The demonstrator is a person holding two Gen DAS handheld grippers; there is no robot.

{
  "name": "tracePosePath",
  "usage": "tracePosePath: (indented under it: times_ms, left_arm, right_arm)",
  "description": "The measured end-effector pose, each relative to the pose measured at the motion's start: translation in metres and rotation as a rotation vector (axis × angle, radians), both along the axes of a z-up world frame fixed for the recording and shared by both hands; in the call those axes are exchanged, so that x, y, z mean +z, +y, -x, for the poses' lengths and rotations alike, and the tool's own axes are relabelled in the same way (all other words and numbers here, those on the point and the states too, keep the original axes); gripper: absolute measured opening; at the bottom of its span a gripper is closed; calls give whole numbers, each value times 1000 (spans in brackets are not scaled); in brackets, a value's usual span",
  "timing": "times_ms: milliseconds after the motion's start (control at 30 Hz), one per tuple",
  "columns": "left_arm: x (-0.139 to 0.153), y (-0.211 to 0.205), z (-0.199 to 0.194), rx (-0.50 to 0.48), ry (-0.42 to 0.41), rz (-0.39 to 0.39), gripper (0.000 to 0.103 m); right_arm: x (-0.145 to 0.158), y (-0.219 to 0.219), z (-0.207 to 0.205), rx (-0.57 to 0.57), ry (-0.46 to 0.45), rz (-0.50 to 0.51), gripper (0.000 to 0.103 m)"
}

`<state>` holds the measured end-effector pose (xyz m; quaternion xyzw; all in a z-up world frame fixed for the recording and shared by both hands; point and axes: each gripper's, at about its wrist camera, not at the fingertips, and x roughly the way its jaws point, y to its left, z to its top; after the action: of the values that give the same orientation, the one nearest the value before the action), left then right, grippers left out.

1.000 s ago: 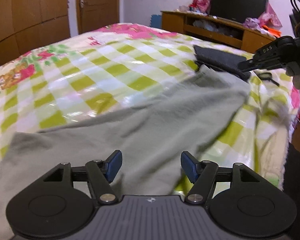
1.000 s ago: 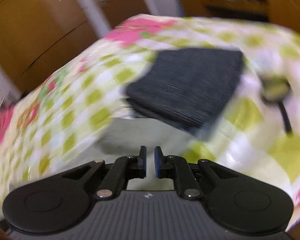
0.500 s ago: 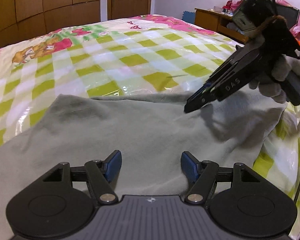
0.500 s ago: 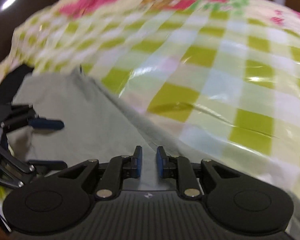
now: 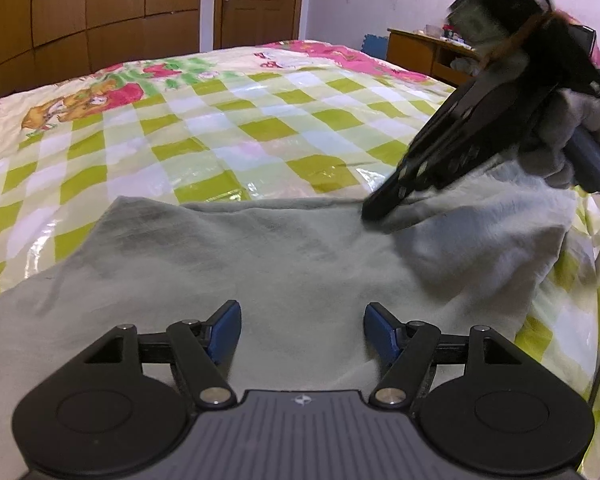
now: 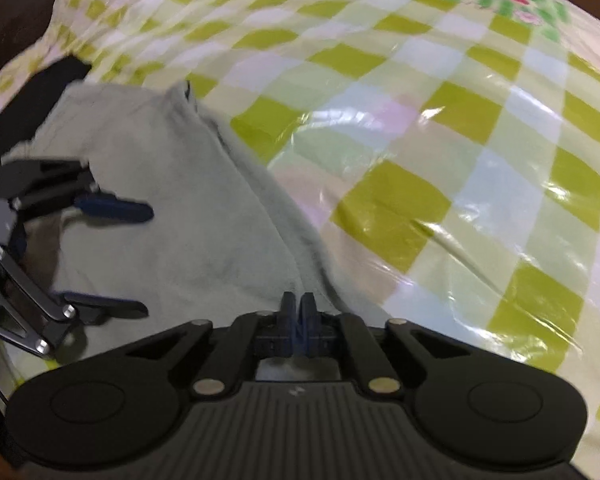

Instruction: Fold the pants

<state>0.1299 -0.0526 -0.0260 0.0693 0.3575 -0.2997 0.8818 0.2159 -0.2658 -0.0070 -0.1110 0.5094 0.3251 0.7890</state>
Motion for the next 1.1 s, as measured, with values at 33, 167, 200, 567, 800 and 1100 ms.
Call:
tracePosePath:
  times_ms: [33, 167, 200, 567, 800, 1100]
  left_arm:
    - [1, 1, 0, 4, -5, 5, 80]
    - [2, 4, 0, 30, -20, 3, 80]
    - [0, 4, -2, 33, -9, -1, 81]
    - [2, 8, 8, 40, -25, -47, 81]
    - [-1, 14, 19, 41, 17, -100, 83]
    - [13, 39, 37, 128, -14, -113, 83]
  right_arm:
    - [7, -2, 2, -13, -20, -13, 3]
    - [40, -9, 8, -78, -123, -89, 2]
    - [45, -10, 7, -97, -149, -98, 2]
    - [39, -59, 28, -367, -173, -100, 14]
    - [1, -115, 69, -603, -74, 11, 13]
    - [29, -101, 70, -659, -195, 10, 18]
